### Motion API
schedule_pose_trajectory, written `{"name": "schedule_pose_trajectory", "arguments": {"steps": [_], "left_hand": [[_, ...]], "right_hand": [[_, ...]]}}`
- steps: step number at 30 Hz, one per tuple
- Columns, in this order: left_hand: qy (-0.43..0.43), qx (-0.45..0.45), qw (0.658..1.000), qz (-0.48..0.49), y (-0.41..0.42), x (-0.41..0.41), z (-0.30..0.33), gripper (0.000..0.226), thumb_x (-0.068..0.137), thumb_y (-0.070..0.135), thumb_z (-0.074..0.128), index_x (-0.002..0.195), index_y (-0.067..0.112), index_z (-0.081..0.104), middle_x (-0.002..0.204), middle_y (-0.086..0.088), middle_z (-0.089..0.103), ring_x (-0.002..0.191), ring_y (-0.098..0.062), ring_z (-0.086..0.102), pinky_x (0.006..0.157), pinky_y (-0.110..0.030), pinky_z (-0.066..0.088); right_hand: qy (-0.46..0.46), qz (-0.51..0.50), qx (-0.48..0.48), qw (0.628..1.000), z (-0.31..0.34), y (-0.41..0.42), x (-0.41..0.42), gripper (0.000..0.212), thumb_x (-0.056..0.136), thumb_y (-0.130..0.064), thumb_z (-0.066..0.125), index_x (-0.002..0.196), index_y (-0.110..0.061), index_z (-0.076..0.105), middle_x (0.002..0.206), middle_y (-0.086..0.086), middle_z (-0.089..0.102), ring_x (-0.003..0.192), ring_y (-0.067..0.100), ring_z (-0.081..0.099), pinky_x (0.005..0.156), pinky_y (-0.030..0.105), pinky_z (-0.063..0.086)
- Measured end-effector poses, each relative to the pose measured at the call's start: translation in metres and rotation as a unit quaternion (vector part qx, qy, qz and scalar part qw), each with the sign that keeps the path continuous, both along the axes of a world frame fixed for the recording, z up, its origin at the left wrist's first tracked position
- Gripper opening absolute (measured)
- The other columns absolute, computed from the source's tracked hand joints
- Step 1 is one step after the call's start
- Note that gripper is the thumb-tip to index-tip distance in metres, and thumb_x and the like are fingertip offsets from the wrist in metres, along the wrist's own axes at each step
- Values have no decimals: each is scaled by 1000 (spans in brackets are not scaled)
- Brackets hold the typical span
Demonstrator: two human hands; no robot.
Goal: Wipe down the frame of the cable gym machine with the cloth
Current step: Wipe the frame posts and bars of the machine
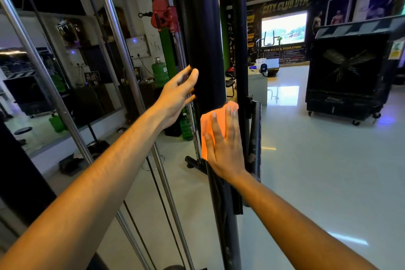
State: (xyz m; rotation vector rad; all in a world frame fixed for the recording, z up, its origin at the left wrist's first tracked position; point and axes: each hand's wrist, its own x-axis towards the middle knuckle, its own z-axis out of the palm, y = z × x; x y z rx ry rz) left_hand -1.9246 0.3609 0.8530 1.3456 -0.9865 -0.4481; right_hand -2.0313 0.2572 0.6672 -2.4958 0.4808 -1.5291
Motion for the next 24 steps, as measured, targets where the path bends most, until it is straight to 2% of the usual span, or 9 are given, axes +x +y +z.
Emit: {"name": "schedule_pose_trajectory", "arguments": {"steps": [3,6,8,11,14,17,21,24], "left_hand": [[5,0,1000,4,1,-4,1,76,102,48,72,166,30,35,168,3,43,146,-13,48,126,-46,40],[6,-1,1000,7,1,-6,0,77,101,50,72,166,31,36,166,-2,47,146,-18,51,124,-45,42],[9,2,1000,14,2,-9,-5,74,103,48,69,166,30,35,169,0,42,147,-15,47,125,-44,41],[18,7,1000,20,2,-13,-21,72,105,48,66,167,29,34,170,2,41,151,-14,41,128,-45,35],[35,12,999,23,3,-18,-35,71,106,45,64,168,27,32,170,1,40,155,-19,39,130,-46,31],[38,8,999,21,3,-20,-40,72,106,45,64,168,26,32,172,1,36,158,-22,35,130,-48,31],[47,9,999,20,2,-17,-41,73,105,47,65,168,28,32,174,2,31,159,-26,31,129,-50,34],[63,9,998,16,0,-11,-51,76,101,49,70,166,30,35,173,2,34,157,-23,34,128,-51,36]], "right_hand": [[-30,-5,-16,999,54,-4,5,70,117,-44,42,175,-19,13,181,16,-11,168,38,-7,135,61,14],[-58,-16,-14,998,79,-6,11,67,118,-44,39,175,-17,16,182,15,-6,169,36,-3,135,57,17],[-55,-13,-4,998,56,-3,11,67,118,-44,37,175,-17,16,182,16,-7,169,36,-5,134,61,20],[-13,-11,12,1000,-15,4,2,70,116,-45,39,174,-20,10,181,18,-11,168,42,-8,127,68,31],[32,-9,32,999,-65,12,-8,75,113,-54,32,174,-24,1,180,18,-15,167,44,-9,121,70,39],[19,1,34,999,-45,11,-4,84,111,-46,48,173,-26,-6,180,17,-18,167,42,-10,126,69,33],[-39,11,57,998,19,3,9,69,117,-48,36,175,-19,13,181,14,-14,169,37,-5,129,66,29],[-48,-1,54,997,9,4,14,67,117,-49,34,174,-17,15,181,16,-11,168,39,-3,127,67,32]]}}
